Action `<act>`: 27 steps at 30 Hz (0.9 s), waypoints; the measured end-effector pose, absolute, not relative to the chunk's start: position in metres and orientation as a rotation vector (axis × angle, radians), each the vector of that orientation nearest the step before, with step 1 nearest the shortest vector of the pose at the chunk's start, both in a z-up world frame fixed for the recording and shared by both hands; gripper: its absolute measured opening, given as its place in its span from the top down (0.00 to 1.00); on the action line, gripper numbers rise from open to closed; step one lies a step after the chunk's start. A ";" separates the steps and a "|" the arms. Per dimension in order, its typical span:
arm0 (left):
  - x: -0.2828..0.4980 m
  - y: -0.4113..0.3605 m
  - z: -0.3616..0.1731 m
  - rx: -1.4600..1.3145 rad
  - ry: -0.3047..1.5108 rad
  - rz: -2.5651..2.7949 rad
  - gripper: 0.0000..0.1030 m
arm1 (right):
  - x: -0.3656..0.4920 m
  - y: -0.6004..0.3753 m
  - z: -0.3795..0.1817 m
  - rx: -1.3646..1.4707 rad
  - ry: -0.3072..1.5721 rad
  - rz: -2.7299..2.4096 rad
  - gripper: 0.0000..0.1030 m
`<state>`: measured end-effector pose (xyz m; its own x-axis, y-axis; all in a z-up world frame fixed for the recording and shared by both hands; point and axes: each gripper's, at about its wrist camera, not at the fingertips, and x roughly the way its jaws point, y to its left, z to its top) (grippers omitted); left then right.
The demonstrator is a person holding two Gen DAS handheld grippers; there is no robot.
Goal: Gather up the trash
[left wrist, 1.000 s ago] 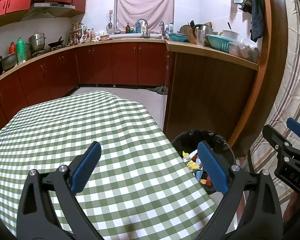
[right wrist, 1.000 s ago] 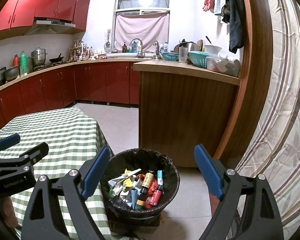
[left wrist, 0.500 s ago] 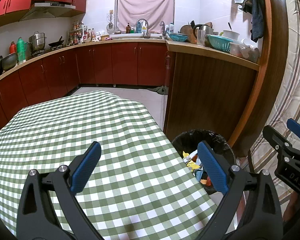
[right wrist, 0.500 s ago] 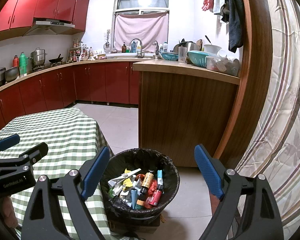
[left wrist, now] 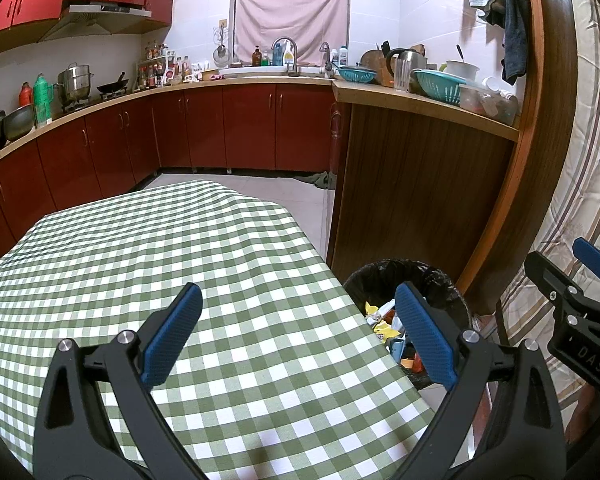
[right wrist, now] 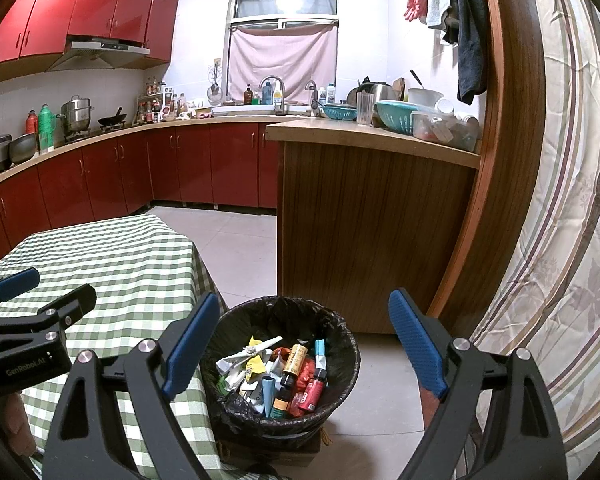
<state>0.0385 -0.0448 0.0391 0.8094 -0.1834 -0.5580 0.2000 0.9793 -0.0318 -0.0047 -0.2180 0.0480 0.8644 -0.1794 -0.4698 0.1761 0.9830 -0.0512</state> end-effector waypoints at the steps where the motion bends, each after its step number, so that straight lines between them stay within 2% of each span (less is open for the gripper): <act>1: 0.038 -0.045 0.039 0.029 0.593 -0.205 0.08 | -0.005 -0.218 0.048 -0.005 0.492 -0.186 0.18; 27: 0.038 -0.046 0.039 0.035 0.590 -0.206 0.08 | -0.005 -0.218 0.047 -0.005 0.491 -0.186 0.18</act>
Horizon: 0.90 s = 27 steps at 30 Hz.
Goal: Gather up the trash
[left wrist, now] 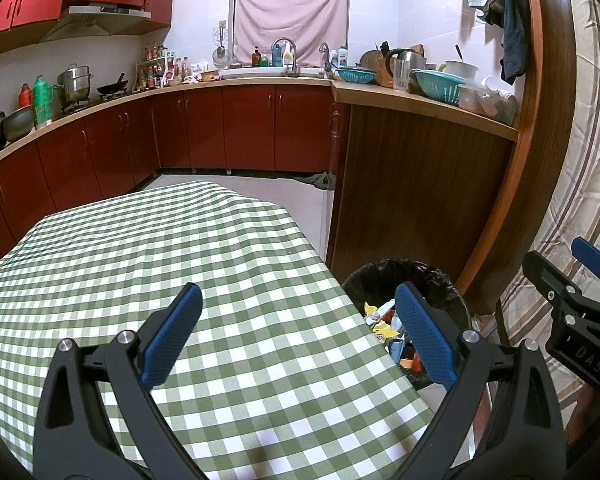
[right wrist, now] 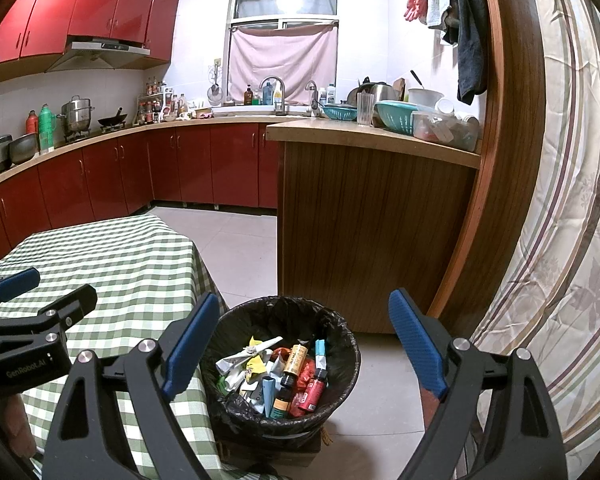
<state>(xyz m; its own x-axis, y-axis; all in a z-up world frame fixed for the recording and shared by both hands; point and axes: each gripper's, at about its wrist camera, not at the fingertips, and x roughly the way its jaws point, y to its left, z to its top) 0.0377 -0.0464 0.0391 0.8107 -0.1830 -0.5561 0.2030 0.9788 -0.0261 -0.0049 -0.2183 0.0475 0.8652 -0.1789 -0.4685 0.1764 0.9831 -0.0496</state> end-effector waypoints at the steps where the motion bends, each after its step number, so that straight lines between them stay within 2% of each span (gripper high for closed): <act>1: 0.038 -0.046 0.039 0.036 0.590 -0.206 0.08 | -0.005 -0.218 0.047 -0.006 0.491 -0.187 0.18; 24: 0.039 -0.045 0.042 0.018 0.580 -0.183 0.08 | -0.005 -0.218 0.047 -0.005 0.493 -0.186 0.18; 27: 0.037 -0.046 0.042 0.031 0.577 -0.192 0.05 | -0.005 -0.218 0.047 -0.004 0.492 -0.185 0.18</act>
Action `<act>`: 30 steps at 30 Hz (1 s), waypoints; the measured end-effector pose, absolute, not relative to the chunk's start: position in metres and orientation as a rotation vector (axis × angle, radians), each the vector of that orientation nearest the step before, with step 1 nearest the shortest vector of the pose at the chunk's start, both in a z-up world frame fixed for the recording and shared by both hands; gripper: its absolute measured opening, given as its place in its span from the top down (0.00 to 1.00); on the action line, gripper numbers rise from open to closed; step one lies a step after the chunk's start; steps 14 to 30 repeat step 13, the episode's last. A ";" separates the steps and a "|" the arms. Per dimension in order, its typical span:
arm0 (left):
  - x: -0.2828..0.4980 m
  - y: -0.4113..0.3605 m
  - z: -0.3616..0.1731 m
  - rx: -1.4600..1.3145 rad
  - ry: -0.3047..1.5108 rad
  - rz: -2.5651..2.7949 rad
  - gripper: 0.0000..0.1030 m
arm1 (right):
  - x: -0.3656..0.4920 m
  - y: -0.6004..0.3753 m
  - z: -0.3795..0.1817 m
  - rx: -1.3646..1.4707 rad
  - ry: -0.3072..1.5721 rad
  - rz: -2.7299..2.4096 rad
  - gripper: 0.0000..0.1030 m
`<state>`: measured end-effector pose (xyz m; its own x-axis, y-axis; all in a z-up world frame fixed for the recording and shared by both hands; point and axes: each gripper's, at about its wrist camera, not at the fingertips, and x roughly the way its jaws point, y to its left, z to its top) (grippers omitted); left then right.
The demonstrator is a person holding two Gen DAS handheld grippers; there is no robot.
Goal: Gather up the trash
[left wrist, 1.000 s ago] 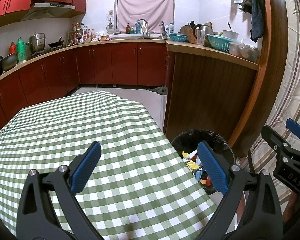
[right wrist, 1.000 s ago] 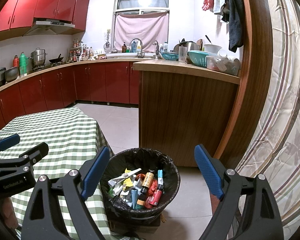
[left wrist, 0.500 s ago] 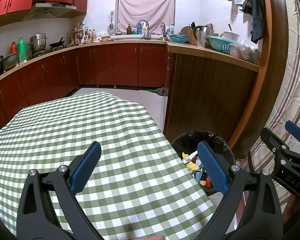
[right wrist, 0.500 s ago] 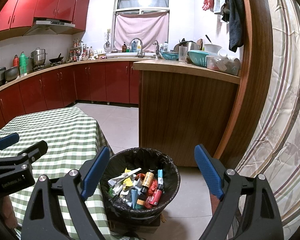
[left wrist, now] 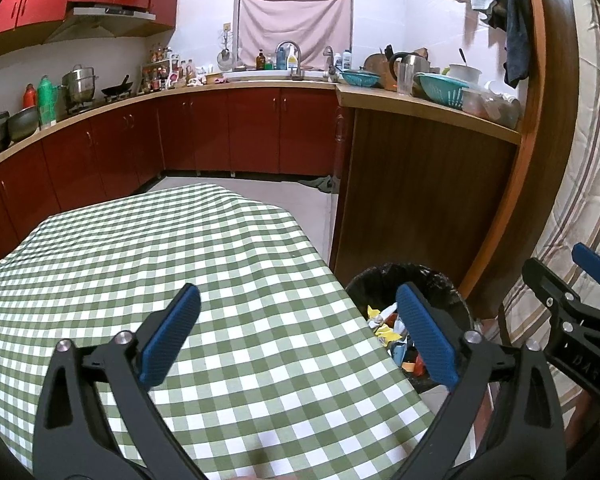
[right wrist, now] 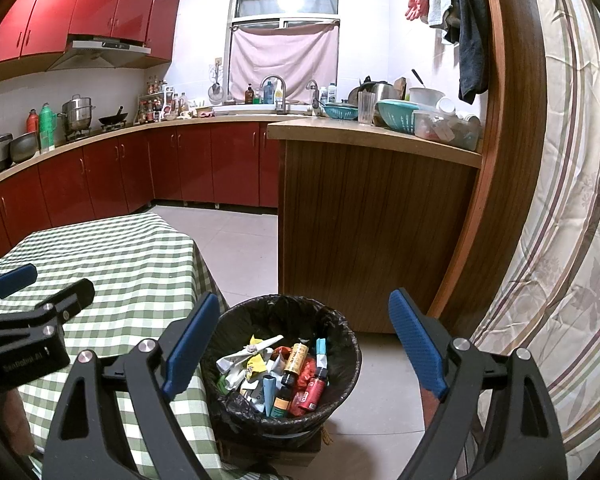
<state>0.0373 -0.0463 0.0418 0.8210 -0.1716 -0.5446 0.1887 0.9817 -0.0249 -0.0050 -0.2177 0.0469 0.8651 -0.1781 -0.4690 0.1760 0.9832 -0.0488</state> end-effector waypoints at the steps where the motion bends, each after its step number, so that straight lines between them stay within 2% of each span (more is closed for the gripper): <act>1: 0.036 -0.046 0.042 0.034 0.571 -0.192 0.05 | -0.005 -0.218 0.047 -0.005 0.492 -0.185 0.18; 30: 0.045 -0.037 0.032 0.048 0.618 -0.157 0.05 | -0.001 -0.216 0.039 0.019 0.511 -0.157 0.18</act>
